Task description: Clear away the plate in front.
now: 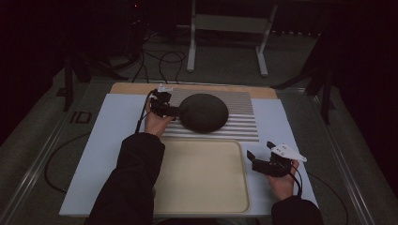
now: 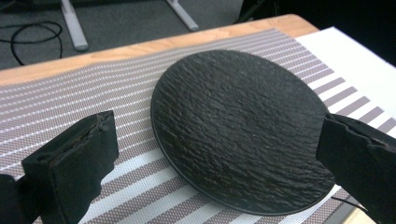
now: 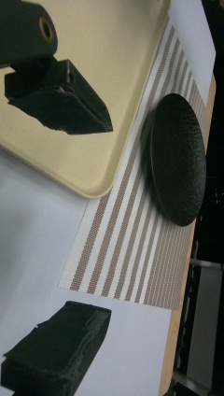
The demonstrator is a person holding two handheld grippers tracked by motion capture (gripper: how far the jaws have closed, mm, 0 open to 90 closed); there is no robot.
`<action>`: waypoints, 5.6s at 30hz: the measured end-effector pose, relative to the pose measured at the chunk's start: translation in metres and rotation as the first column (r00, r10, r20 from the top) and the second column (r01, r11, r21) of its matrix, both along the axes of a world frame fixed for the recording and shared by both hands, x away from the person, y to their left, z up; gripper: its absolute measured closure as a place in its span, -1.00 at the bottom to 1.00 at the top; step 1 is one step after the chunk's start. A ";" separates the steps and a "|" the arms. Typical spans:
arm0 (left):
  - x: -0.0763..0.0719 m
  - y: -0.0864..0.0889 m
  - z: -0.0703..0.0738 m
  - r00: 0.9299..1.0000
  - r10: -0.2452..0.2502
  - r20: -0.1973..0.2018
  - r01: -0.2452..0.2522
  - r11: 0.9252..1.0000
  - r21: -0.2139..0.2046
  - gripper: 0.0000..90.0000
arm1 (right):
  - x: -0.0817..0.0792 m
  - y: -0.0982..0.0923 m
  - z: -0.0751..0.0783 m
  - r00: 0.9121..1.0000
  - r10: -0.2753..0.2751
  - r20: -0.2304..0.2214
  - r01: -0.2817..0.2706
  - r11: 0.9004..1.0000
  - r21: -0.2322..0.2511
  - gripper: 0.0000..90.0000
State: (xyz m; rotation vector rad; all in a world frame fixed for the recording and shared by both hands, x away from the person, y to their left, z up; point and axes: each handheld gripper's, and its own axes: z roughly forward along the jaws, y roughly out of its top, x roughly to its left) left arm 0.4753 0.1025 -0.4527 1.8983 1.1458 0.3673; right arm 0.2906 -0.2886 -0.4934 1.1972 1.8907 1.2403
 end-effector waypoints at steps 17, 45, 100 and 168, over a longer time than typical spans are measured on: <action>0.014 -0.006 -0.032 0.986 -0.041 -0.160 0.031 0.997 -0.065 -0.99 | 0.001 -0.001 0.000 1.000 0.003 0.000 -0.003 1.000 0.001 -0.79; 0.021 -0.010 -0.056 0.933 -0.091 -0.348 0.058 0.993 -0.103 -0.78 | 0.001 -0.002 0.000 1.000 0.004 0.000 -0.004 1.000 0.007 -0.79; 0.023 -0.043 -0.035 0.950 0.101 -0.297 -0.173 0.958 -0.228 0.18 | 0.003 -0.003 0.000 1.000 0.001 -0.006 -0.001 1.000 0.008 -0.78; 0.007 -0.028 0.004 0.893 0.057 -0.447 -0.285 0.840 -0.462 0.92 | 0.002 -0.005 -0.001 1.000 -0.011 -0.009 0.011 1.000 -0.005 -0.75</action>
